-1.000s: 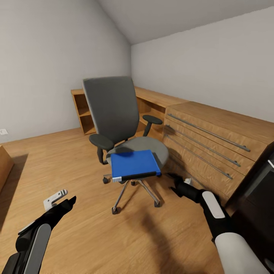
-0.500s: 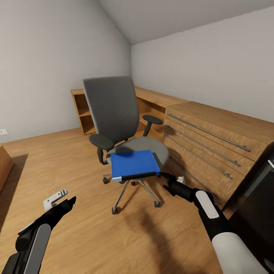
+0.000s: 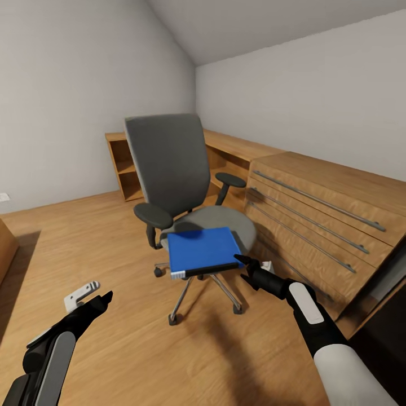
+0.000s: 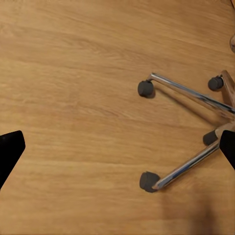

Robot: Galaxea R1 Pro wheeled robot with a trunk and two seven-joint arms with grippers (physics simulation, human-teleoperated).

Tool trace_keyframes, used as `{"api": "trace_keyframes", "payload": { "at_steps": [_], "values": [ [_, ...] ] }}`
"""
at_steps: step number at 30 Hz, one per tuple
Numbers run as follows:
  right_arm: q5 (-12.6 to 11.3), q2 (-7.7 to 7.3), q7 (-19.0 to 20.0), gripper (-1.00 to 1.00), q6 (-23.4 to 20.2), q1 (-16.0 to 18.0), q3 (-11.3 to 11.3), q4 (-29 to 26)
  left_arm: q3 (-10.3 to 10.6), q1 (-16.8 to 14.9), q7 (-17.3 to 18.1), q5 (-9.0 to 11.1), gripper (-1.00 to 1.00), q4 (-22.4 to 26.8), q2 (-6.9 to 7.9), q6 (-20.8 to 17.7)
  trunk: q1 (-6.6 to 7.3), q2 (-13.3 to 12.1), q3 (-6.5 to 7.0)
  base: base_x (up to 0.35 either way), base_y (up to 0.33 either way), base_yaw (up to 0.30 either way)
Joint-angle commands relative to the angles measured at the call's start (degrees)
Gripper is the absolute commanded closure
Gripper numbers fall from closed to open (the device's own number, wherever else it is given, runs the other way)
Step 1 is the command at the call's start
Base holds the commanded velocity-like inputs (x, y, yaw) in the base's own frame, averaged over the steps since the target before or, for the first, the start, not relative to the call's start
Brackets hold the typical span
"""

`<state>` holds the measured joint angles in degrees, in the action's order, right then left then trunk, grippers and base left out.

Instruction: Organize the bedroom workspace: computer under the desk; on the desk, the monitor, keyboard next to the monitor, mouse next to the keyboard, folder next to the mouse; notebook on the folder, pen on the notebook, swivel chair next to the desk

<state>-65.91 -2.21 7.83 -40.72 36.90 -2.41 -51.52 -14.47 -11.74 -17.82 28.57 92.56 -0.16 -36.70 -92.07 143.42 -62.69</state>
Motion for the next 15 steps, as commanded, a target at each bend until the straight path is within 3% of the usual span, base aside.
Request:
{"api": "trace_keyframes", "payload": {
  "at_steps": [1, 15],
  "values": [
    [0.2, 0.01, 0.3, -1.00, -0.3, 0.0, -0.1, 0.0, 0.0, 0.0, -0.5, 0.6, -1.00, 0.1, -0.02, -0.2, 0.01, 0.0, -0.05, 0.083, 0.042, 0.000],
    [0.2, 0.01, 0.3, -1.00, -0.3, 0.0, -0.2, 0.0, 0.0, 0.0, -0.5, 0.6, -1.00, 0.0, -0.02, -0.2, 0.01, 0.0, -0.05, 0.036, 0.015, 0.000]
  ]
}}
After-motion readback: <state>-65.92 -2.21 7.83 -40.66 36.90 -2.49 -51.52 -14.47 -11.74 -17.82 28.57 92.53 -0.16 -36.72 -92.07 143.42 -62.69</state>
